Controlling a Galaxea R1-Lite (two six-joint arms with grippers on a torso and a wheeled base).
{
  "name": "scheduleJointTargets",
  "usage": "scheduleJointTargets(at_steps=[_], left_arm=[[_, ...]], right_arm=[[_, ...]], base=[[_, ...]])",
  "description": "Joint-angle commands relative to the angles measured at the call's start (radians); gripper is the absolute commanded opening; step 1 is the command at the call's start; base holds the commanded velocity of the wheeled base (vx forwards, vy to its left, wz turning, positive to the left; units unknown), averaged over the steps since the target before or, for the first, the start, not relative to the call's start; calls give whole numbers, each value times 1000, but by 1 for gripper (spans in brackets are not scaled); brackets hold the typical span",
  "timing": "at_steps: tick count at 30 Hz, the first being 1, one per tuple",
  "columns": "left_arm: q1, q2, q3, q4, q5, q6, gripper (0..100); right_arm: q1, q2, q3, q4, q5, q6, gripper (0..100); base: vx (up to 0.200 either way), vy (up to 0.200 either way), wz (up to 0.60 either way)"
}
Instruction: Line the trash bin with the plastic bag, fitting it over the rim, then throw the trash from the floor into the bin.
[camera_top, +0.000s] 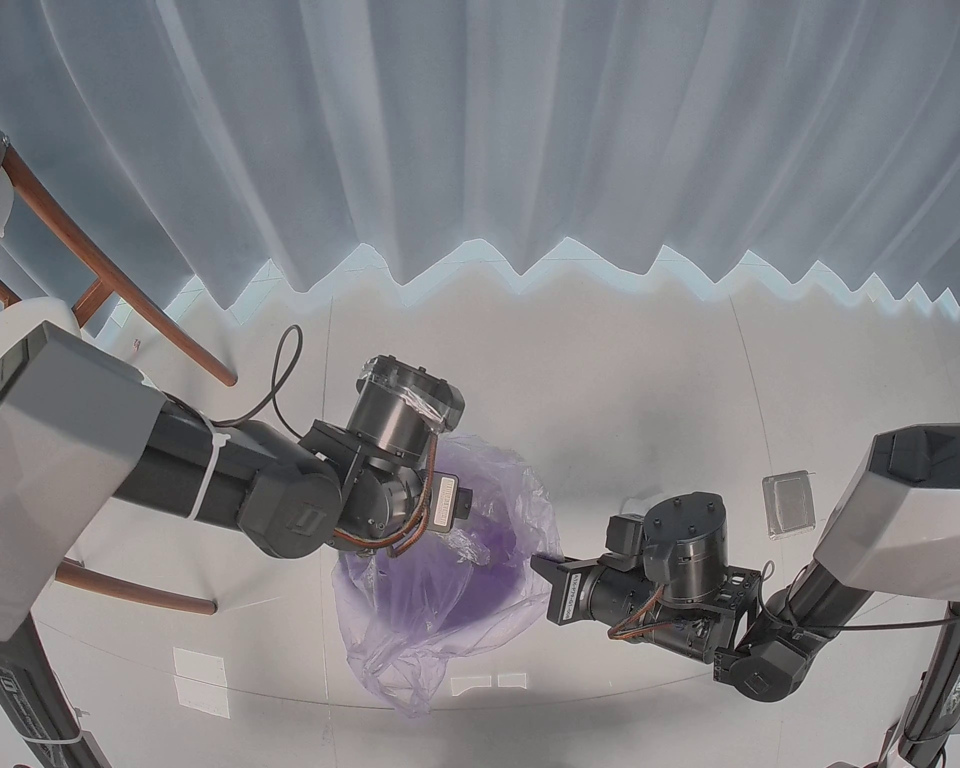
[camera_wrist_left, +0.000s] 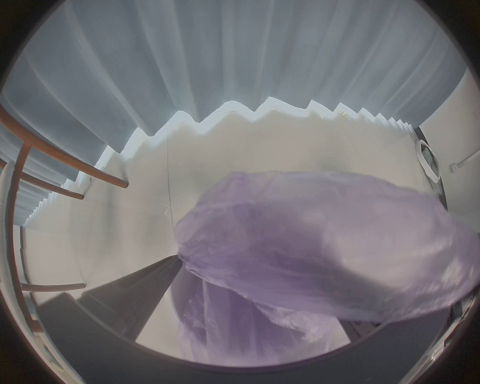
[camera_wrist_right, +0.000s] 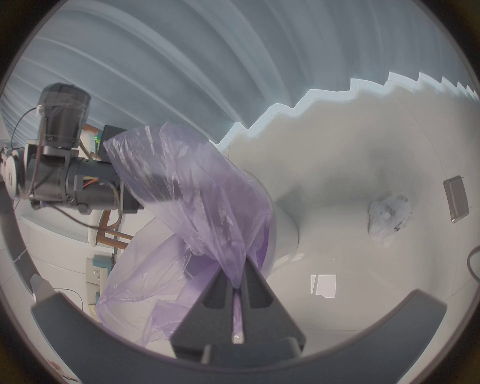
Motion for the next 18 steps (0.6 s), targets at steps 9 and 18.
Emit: scheduleJointTargets(at_steps=[9, 18], left_arm=[[91, 58, -95, 0, 1, 1, 100], [92, 64, -119, -1, 1, -4, 0]], right_arm=[[4, -5, 2, 0, -2, 0, 0], [7, -3, 4, 0, -2, 0, 0]], base=[[0, 0, 0], [0, 0, 0]])
